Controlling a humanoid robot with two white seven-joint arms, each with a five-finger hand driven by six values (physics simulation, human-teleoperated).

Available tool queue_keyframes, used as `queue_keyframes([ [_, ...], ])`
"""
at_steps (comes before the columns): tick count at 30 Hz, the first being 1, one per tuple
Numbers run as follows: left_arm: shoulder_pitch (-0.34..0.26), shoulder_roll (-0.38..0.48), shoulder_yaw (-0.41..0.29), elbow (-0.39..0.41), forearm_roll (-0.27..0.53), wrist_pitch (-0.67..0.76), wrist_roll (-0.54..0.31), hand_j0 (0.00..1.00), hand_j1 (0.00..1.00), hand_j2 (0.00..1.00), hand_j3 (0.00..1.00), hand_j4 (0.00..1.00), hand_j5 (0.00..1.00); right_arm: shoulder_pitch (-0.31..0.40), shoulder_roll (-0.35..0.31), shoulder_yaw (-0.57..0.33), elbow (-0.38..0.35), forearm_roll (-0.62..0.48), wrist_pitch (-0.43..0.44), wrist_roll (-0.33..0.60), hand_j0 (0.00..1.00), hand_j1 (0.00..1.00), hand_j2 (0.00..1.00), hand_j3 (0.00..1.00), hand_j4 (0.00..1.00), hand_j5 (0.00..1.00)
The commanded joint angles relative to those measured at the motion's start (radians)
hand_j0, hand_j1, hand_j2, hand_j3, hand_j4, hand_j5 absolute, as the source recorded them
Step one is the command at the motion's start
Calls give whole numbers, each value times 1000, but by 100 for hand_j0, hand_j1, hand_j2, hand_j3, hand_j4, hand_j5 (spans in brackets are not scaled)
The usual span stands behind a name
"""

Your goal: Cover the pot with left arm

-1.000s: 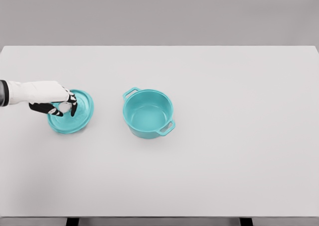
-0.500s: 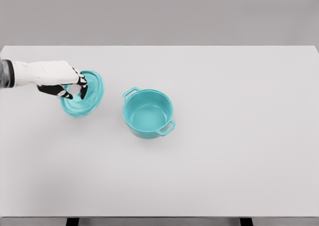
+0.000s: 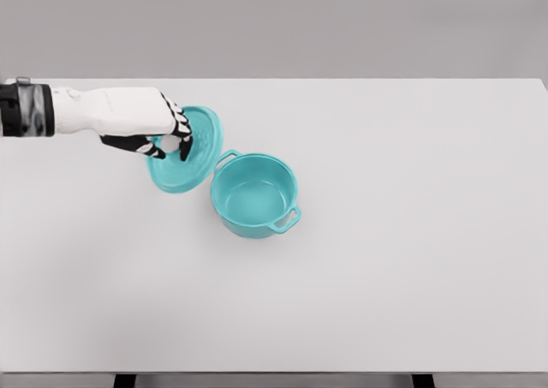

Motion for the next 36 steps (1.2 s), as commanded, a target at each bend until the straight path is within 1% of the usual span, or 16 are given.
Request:
queue_keyframes([
  [1,-2,-2,0,-17,41,3,0,44,44,44,44,44,44,0,0,0,-1,0,0,1,100,100,100,100,100,100],
  [4,-31,-40,-41,-23,50,3,0,44,44,44,44,44,44,0,0,0,0,0,0,1,100,100,100,100,100,100],
  [5,-34,-57,-52,-23,50,3,0,44,44,44,44,44,44,0,0,0,-1,0,0,1,100,100,100,100,100,100],
  [6,-51,-85,-75,-23,50,3,0,44,44,44,44,44,44,0,0,0,0,0,0,-1,100,100,100,100,100,100],
  [10,-61,-111,-101,-23,50,3,0,44,44,44,44,44,44,0,0,0,0,0,0,1,100,100,100,100,100,100],
  [14,-74,-144,-143,-21,49,3,0,44,44,44,44,44,44,0,0,0,0,0,0,1,100,100,100,100,100,100],
  [16,-74,-149,-143,-21,49,3,0,44,44,44,44,44,44,0,0,0,-1,0,0,-1,100,100,100,100,100,100],
  [21,-75,-164,-175,-18,41,3,0,46,46,46,46,46,46,0,0,0,0,0,0,1,100,100,100,100,100,100],
  [27,-81,-174,-192,-9,41,3,0,48,48,48,48,48,48,0,0,0,0,0,0,1,100,100,100,100,100,100],
  [31,-84,-187,-200,25,24,3,0,48,48,48,48,48,48,0,0,0,0,0,0,1,100,100,100,100,100,100],
  [33,-95,-189,-201,49,15,3,0,48,48,48,48,48,48,0,0,0,0,0,0,-1,100,100,100,100,100,100],
  [36,-95,-189,-200,58,15,3,0,48,48,48,48,48,48,0,0,0,0,0,0,1,100,100,100,100,100,100],
])
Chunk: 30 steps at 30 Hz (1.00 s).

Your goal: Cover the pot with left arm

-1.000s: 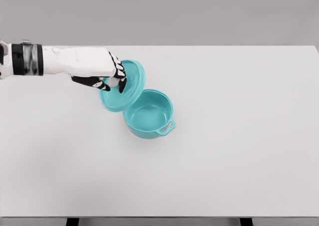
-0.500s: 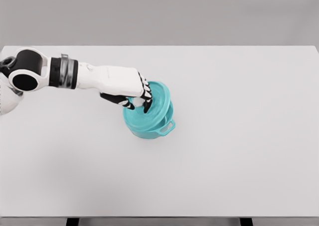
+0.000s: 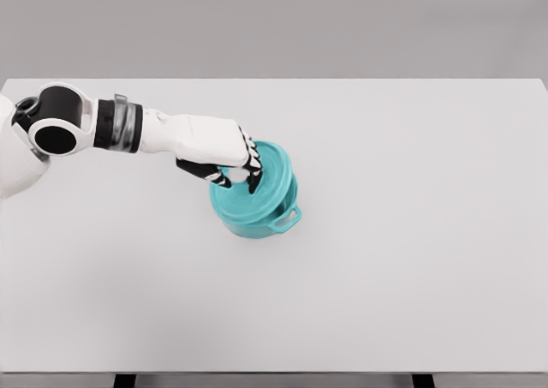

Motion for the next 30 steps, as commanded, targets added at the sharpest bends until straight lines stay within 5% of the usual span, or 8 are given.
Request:
queue_keyframes([
  [1,0,-1,1,12,3,3,0,48,48,48,48,48,48,0,0,0,-1,0,0,1,100,100,100,100,100,100],
  [14,-2,-23,-13,34,-12,3,0,74,74,74,74,74,74,0,0,0,-1,0,0,1,100,100,100,100,100,100],
  [30,-5,-32,-51,35,-12,3,0,82,82,82,82,82,82,0,0,0,-1,0,0,-1,100,100,100,100,100,100],
])
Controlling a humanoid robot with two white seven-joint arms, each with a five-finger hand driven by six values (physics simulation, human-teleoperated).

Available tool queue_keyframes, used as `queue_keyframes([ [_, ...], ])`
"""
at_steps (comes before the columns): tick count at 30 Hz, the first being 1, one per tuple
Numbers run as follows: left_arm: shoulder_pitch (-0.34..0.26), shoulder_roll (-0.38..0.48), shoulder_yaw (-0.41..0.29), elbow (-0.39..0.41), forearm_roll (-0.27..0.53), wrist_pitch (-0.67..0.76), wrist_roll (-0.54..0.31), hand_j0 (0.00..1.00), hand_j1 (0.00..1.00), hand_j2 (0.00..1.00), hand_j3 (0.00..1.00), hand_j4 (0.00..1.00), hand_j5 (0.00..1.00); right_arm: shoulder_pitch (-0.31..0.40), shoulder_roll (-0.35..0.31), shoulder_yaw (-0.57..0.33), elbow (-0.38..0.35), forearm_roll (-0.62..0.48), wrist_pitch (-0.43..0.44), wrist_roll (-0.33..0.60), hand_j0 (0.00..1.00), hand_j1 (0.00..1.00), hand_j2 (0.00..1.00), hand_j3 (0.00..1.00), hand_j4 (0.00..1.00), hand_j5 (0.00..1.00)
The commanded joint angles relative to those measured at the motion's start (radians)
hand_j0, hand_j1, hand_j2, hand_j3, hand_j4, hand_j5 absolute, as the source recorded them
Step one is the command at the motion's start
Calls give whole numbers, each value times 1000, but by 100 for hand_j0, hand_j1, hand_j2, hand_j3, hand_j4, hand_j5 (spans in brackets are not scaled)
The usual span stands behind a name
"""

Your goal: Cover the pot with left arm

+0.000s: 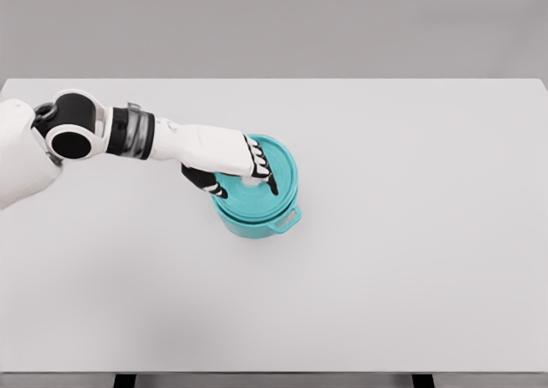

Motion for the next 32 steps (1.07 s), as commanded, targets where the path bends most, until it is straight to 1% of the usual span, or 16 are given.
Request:
queue_keyframes([
  [1,0,-1,-3,0,6,3,0,82,82,82,82,82,82,0,0,0,0,0,0,-1,100,100,100,100,100,100],
  [4,0,1,-3,5,6,3,0,87,87,87,87,87,87,0,0,0,0,0,0,-1,100,100,100,100,100,100],
  [8,0,1,-3,6,6,3,0,97,97,97,97,97,97,0,0,0,0,0,0,1,100,100,100,100,100,100],
  [13,-3,4,-2,5,6,3,0,100,100,100,100,100,100,0,0,0,0,0,0,-1,100,100,100,100,100,100],
  [15,-25,19,3,5,15,3,0,100,100,100,100,100,100,0,0,0,0,0,0,-1,100,100,100,100,100,100],
  [17,-40,67,12,5,29,3,0,100,100,100,100,100,100,0,0,0,0,0,0,1,100,100,100,100,100,100],
  [18,-41,107,33,5,70,3,0,100,100,100,100,100,100,0,0,0,0,0,0,1,100,100,100,100,100,100],
  [20,-38,186,44,14,95,3,0,100,100,100,100,100,100,0,0,0,0,0,0,-1,100,100,100,100,100,100],
  [21,-29,226,44,38,93,3,0,100,100,100,100,100,100,0,0,0,0,0,0,-1,100,100,100,100,100,100],
  [22,-28,243,46,74,95,3,0,100,100,100,100,100,100,0,0,0,0,0,0,1,100,100,100,100,100,100],
  [23,-28,248,47,164,95,3,0,100,100,100,100,100,100,0,0,0,0,0,0,0,100,100,100,100,100,100],
  [25,-28,243,47,287,93,3,0,100,100,100,100,100,100,0,0,0,0,0,0,-1,100,100,100,100,100,100],
  [26,-28,242,49,324,93,3,0,100,100,100,100,100,100,0,0,0,0,0,0,0,100,100,100,100,100,100],
  [27,-20,240,56,347,93,3,0,100,100,100,100,100,100,0,0,0,-1,0,0,-1,100,100,100,100,100,100],
  [29,8,237,61,350,90,3,0,100,100,100,100,100,100,0,0,0,0,0,0,1,100,100,100,100,100,100],
  [32,23,236,61,350,87,3,0,100,100,100,100,100,100,0,0,0,0,0,0,0,100,100,100,100,100,100],
])
